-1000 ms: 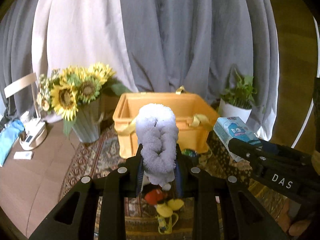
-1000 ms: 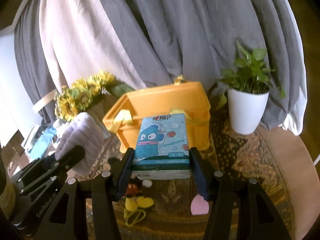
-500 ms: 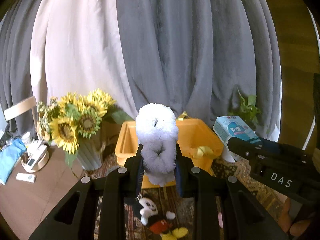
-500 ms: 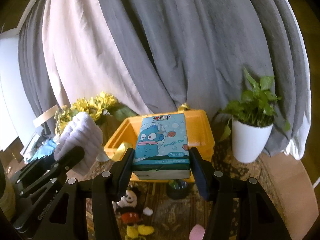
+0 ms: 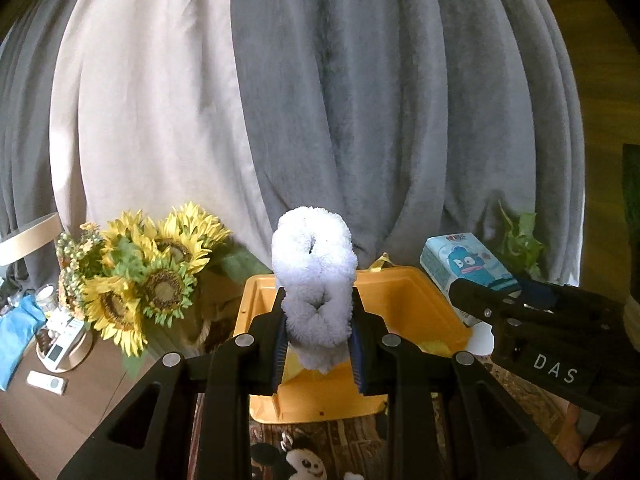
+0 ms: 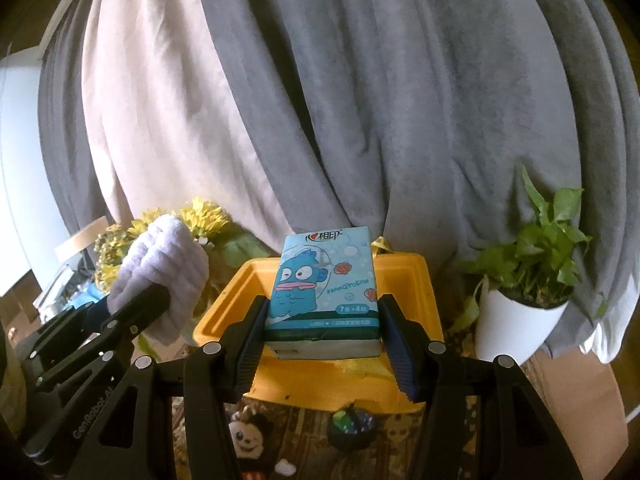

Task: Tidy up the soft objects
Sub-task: 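Lift the tissue pack and fluffy ring with both tools over the orange crate, then open both tools to drop the tissue pack and ring into the crate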

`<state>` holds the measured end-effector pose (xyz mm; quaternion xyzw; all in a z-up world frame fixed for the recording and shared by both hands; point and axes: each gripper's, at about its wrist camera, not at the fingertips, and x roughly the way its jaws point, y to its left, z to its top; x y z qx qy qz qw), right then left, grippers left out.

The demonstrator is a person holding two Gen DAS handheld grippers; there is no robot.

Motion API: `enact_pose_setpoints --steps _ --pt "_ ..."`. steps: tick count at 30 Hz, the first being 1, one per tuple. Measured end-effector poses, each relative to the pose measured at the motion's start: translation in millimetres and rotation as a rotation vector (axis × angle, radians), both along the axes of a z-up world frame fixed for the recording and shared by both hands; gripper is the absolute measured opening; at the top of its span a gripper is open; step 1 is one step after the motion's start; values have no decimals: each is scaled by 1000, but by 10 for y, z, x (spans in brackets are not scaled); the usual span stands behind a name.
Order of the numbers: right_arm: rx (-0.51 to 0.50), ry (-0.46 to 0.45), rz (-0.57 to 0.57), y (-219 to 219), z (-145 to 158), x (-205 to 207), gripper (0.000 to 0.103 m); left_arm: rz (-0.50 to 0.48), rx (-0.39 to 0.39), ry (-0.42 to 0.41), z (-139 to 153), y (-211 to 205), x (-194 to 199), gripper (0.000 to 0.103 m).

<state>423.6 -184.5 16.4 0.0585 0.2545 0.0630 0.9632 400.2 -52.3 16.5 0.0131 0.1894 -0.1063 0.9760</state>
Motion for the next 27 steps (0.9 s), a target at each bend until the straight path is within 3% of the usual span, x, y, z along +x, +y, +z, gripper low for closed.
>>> enact_pose_setpoints --steps 15,27 --pt "-27 78 -14 -67 -198 720 56 15 62 53 -180 -163 660 27" --pt "-38 232 1 -78 -604 1309 56 -21 89 223 -537 -263 1273 27"
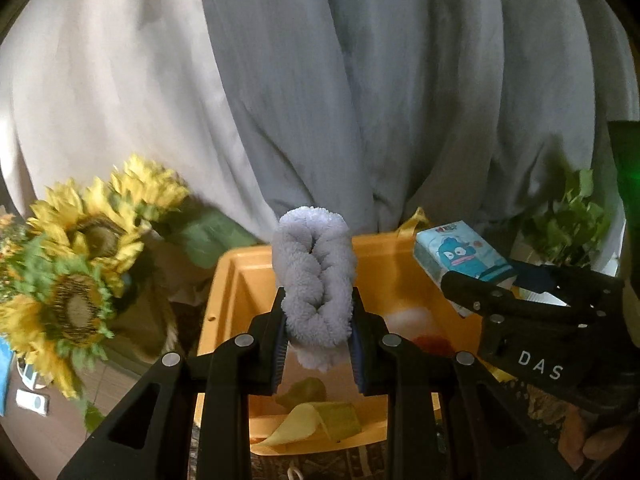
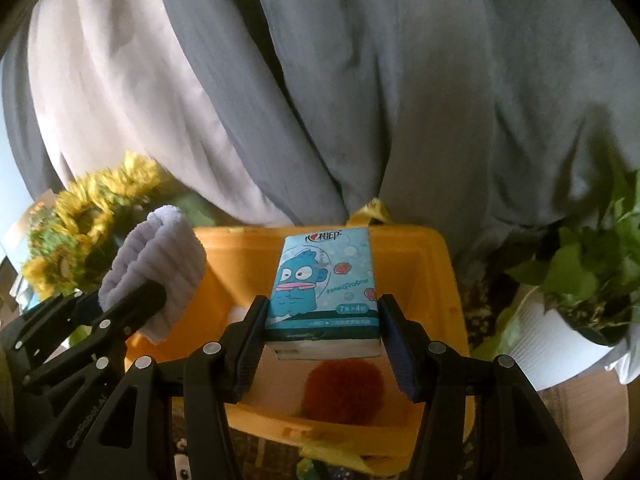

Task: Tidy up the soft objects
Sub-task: 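Open both tools to drop the tissue pack and ring into the crate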

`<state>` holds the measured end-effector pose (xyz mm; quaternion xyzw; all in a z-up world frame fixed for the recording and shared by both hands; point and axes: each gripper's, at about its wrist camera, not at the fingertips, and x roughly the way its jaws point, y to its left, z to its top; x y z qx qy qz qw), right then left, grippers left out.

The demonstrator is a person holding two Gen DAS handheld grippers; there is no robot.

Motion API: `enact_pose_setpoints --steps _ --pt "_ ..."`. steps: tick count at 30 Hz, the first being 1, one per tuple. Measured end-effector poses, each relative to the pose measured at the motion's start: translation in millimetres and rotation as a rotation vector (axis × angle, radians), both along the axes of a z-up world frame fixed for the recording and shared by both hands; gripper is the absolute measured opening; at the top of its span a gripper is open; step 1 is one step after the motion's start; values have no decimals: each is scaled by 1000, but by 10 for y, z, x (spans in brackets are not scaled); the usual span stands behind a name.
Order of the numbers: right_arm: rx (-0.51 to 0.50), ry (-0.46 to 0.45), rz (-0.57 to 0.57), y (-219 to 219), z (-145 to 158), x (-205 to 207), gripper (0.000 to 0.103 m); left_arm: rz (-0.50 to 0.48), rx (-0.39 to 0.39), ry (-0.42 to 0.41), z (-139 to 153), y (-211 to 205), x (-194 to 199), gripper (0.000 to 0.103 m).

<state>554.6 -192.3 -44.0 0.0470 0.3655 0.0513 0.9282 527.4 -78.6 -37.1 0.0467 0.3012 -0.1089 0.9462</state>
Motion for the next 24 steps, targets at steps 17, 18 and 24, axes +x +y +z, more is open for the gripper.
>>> enact_pose_setpoints --steps 17,18,24 --pt "-19 130 17 -17 -294 291 63 -27 20 130 -308 -19 317 49" --pt "-26 125 12 -18 -280 282 63 -26 20 128 -299 -17 305 51" --pt "-23 79 -9 -48 -129 163 63 -11 6 101 -202 9 206 64"
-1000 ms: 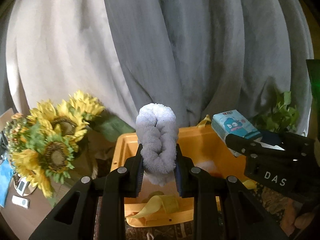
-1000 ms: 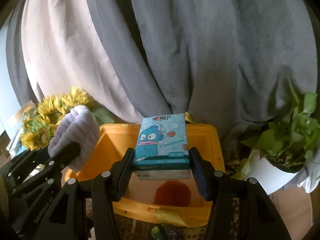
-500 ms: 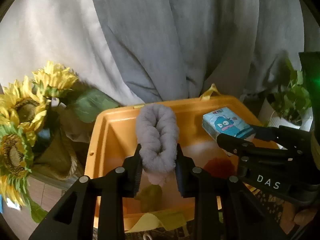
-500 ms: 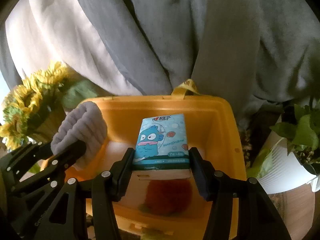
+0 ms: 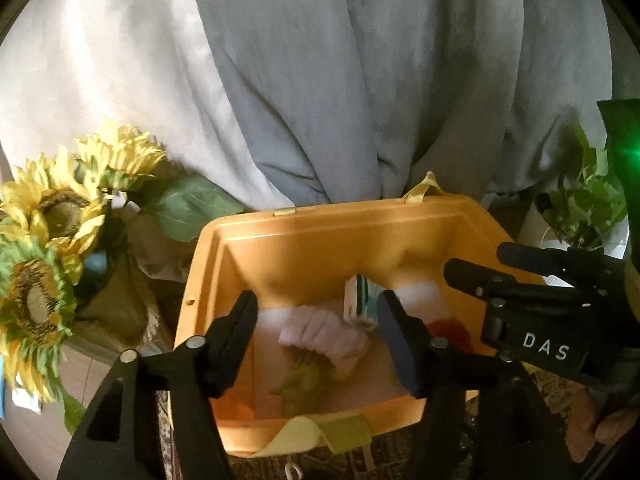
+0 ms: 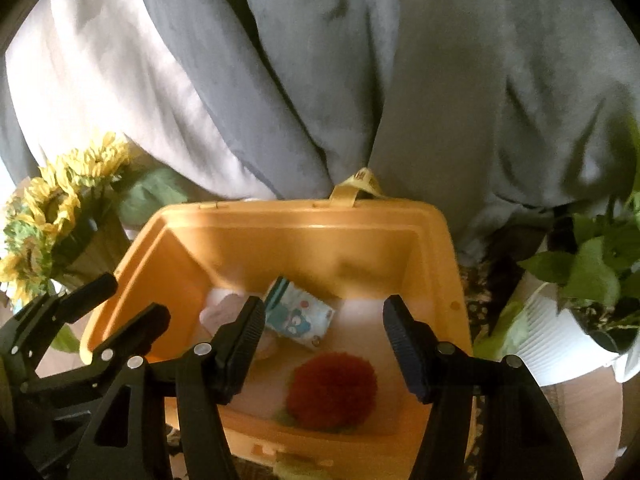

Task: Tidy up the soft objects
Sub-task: 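Open both tools to drop the tissue pack and ring into the crate, then withdraw both tools from the crate toward the Mickey plush and egg sponge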

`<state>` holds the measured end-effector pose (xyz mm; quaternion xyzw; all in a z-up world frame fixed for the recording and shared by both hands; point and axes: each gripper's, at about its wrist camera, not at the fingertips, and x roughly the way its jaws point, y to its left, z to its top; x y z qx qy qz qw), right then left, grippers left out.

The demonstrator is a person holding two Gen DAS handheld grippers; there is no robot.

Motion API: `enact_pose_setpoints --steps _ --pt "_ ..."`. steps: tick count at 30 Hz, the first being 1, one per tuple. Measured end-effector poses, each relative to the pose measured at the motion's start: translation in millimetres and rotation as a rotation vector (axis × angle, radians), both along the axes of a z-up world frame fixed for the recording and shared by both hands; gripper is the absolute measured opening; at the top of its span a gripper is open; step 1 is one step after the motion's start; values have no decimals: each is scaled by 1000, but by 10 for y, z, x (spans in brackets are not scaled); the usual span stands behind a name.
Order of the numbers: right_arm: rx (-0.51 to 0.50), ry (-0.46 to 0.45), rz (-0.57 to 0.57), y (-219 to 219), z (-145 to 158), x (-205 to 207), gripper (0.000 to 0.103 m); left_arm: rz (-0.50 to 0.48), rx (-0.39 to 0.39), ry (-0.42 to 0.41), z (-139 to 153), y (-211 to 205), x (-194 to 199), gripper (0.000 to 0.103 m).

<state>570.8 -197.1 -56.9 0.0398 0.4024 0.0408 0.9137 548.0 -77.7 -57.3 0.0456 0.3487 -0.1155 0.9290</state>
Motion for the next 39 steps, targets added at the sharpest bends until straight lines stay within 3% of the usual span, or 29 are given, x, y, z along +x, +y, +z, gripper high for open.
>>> enact_pose_setpoints --steps 5,14,22,39 --pt "6 -40 -12 -21 165 -181 64 16 -13 -26 139 52 -179 76" --pt "18 -117 -48 -76 402 -590 77 64 -24 -77 382 144 -639 93" --pt "-1 -181 -45 -59 558 -1087 77 92 -23 -115 507 197 -1129 94" --pt "7 -215 -46 -153 648 -1820 77 160 -7 -183 646 211 -1971 97"
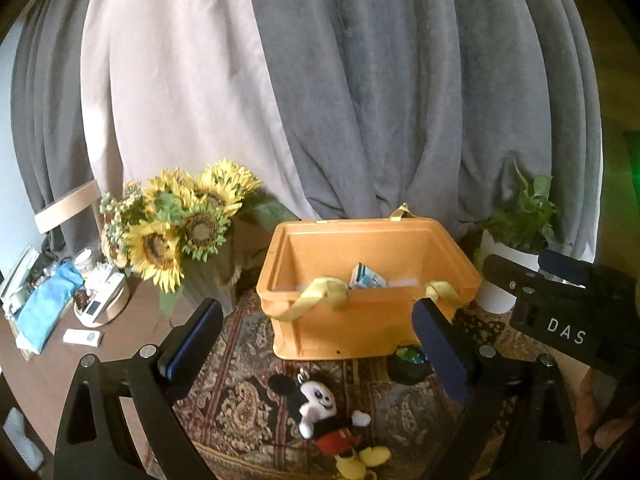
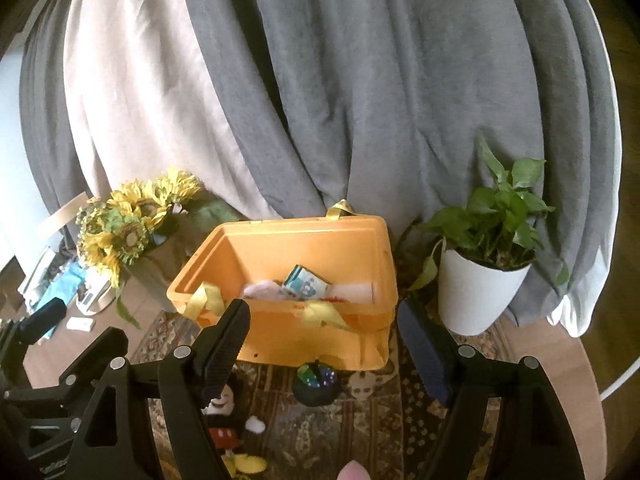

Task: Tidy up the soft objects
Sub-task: 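Withdraw both tools from the crate toward the Mickey plush and egg sponge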

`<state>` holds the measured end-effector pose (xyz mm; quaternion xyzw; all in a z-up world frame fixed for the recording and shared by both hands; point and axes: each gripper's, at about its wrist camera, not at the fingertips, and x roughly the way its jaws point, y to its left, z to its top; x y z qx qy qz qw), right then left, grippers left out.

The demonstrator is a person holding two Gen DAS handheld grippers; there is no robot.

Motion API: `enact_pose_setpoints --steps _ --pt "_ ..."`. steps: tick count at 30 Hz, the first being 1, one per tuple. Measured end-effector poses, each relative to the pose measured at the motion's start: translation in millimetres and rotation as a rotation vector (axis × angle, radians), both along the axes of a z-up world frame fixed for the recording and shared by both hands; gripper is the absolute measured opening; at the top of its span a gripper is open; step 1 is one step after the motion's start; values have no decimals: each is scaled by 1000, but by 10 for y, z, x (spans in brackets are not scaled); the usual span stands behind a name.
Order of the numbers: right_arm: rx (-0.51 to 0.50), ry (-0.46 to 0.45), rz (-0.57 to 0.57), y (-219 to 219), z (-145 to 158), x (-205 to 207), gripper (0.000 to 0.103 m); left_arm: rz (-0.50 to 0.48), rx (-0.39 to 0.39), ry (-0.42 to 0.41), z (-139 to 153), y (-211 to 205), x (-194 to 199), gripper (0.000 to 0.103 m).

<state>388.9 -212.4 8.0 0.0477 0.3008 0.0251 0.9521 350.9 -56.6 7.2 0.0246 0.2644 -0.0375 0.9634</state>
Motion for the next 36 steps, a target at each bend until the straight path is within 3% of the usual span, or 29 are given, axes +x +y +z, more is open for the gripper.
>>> enact_pose_setpoints --steps 8,18,25,36 --pt "13 12 7 -67 -70 -217 77 24 -6 5 -67 -36 -286 97" --pt "-44 33 49 -55 -277 -528 77 51 -12 15 -315 -75 -674 97" --pt "-36 88 61 -123 -478 -676 77 86 -8 23 -492 -121 -929 97" --pt "-6 162 71 -173 -804 -861 77 87 -11 115 -824 -157 -1142 97"
